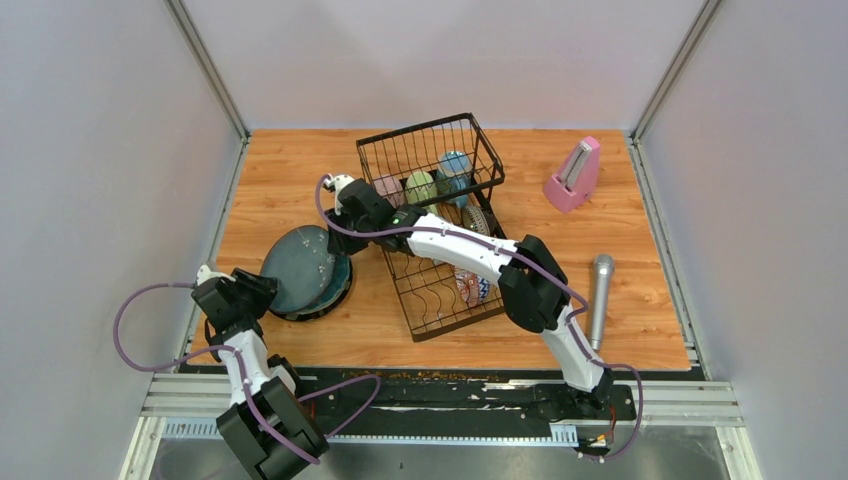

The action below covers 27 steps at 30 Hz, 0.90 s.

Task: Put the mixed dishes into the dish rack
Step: Pick up the plate at the center of the board.

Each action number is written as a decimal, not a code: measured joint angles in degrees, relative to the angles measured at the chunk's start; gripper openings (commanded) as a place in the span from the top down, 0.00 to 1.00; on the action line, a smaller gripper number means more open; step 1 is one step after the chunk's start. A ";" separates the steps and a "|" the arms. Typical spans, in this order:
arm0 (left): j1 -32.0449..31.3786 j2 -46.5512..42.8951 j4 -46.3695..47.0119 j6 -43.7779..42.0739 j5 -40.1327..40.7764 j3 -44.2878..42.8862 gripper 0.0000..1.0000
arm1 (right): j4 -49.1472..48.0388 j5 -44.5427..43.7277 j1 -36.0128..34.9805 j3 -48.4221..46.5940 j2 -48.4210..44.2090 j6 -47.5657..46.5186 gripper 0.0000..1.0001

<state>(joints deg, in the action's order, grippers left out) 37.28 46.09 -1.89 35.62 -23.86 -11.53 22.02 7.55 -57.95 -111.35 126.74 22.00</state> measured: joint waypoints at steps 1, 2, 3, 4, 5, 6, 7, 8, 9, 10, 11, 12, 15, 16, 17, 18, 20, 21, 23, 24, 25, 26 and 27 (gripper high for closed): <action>0.00 0.00 0.00 0.07 0.00 0.00 0.74 | -0.02 -0.07 0.00 0.00 0.02 0.52 0.87; 0.00 0.00 0.00 0.09 0.00 0.00 0.74 | -0.02 -0.13 0.00 0.00 0.02 0.85 0.85; 0.00 0.00 0.00 0.09 0.00 0.00 0.76 | -0.02 -0.22 0.00 0.00 0.02 1.40 0.81; 0.00 -0.02 0.00 0.11 0.00 0.00 0.76 | 0.00 -0.26 0.00 0.00 0.02 1.95 0.79; 0.00 -0.02 0.00 0.13 0.00 0.00 0.77 | 0.00 -0.44 0.00 -0.02 0.04 2.67 0.77; 0.00 -0.09 0.00 0.22 0.00 0.00 0.77 | -0.02 -0.57 0.00 -0.07 0.13 3.39 0.76; 0.00 -0.15 0.00 0.22 0.02 0.00 0.78 | 0.00 -0.63 0.00 -0.28 0.31 4.00 0.75; 0.00 -0.24 0.00 0.31 0.04 0.02 0.78 | 0.00 -0.66 0.02 -0.61 0.59 4.66 0.74; 0.00 -0.31 0.02 0.39 0.11 0.07 0.78 | 0.09 -0.68 0.02 -1.18 0.96 5.42 0.73; 0.00 -0.37 0.11 0.57 0.20 0.15 0.78 | 0.13 -0.68 0.07 -1.70 1.38 6.10 0.72; 0.00 -0.52 0.20 0.79 0.24 0.24 0.79 | 0.11 -0.63 0.15 -2.10 1.66 6.60 0.72; 0.00 -0.66 0.37 0.96 0.31 0.37 0.79 | 0.07 -0.50 0.26 -2.51 2.10 7.37 0.73; 0.00 -0.90 0.52 1.36 0.44 0.61 0.79 | 0.02 -0.13 0.55 -3.04 2.97 8.94 0.74; 0.00 -0.94 0.59 1.40 0.44 0.66 0.79 | 0.00 0.11 0.57 -3.04 3.28 9.51 0.71; 0.00 -0.96 0.61 1.42 0.42 0.68 0.79 | 0.02 0.46 0.57 -3.04 3.50 9.92 0.69; 0.00 -0.98 0.59 1.49 0.37 0.68 0.79 | 0.04 1.09 0.57 -3.04 3.78 10.40 0.69; 0.00 -0.98 0.59 1.77 -0.09 0.72 0.79 | 0.09 2.36 0.57 -3.21 4.39 11.10 0.69; 0.00 -0.98 0.59 2.01 -0.52 0.76 0.79 | 0.15 2.95 0.57 -3.37 4.68 11.41 0.69; 0.00 -0.98 0.52 2.36 -1.07 0.79 0.79 | 0.31 3.96 0.55 -3.91 5.31 11.87 0.76; 0.00 -0.98 0.46 2.71 -1.14 0.79 0.79 | 0.55 4.15 0.55 -4.26 5.60 12.28 0.80; 0.00 -0.98 0.46 2.99 -1.16 0.87 0.79 | 0.87 4.07 0.55 -4.35 5.68 12.76 0.84; 0.00 -0.98 0.46 3.26 -1.16 0.94 0.78 | 1.36 3.65 0.55 -4.44 5.75 13.46 0.88; 0.00 -0.98 0.55 3.58 -1.18 0.98 0.78 | 1.77 2.75 0.55 -4.48 5.92 14.25 0.91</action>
<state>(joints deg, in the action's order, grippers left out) 37.28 45.10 -1.34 39.20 -25.04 -10.55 23.79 10.31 -57.41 -115.83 132.66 36.25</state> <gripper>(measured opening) 0.494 0.207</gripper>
